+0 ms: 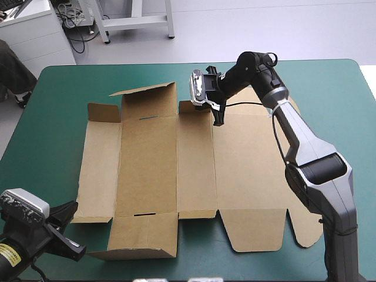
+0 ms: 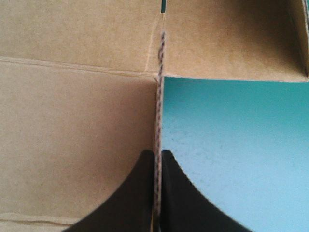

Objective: Fold the box

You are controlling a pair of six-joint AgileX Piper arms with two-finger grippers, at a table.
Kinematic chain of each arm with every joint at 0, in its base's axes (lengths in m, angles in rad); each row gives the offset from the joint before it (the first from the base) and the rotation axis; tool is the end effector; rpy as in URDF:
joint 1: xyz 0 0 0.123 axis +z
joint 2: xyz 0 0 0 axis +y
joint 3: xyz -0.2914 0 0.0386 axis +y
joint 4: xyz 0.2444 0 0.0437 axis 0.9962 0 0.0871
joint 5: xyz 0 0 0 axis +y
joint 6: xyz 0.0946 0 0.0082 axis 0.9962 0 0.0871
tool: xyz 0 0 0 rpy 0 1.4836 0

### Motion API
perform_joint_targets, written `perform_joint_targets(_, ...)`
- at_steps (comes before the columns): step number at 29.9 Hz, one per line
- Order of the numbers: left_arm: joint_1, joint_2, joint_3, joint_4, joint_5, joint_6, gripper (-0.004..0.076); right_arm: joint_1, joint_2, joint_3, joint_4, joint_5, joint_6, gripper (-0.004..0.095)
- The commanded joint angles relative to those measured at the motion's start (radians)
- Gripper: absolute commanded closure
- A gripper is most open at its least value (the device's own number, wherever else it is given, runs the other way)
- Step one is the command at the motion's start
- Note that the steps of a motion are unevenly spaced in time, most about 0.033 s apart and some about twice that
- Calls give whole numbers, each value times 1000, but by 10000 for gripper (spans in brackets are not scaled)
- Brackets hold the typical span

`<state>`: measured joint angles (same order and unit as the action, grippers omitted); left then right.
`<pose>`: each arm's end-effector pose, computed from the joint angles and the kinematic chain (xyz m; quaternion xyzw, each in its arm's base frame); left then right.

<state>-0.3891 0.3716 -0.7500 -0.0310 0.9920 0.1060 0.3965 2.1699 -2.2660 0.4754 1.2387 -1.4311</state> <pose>0.0319 -0.0158 0.3479 0.2115 0.8404 -0.0857 0.4916 0.4271 0.2234 0.3360 -0.7335 0.5878 0.0816 0.3314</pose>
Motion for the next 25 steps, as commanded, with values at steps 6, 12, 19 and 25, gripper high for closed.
perform_joint_targets(6,-2,10,-32,-2,-63,-4,756,0,-67,-32,25,5,19,421)
perform_joint_targets(12,-2,10,-32,-2,-63,3,756,-2,-74,-32,21,5,107,205)
perform_joint_targets(19,-2,10,-32,-2,-63,7,756,-2,-121,-35,-131,6,385,354)
perform_joint_targets(25,-2,10,-32,-2,-63,7,756,-2,-174,-35,-345,6,659,835)
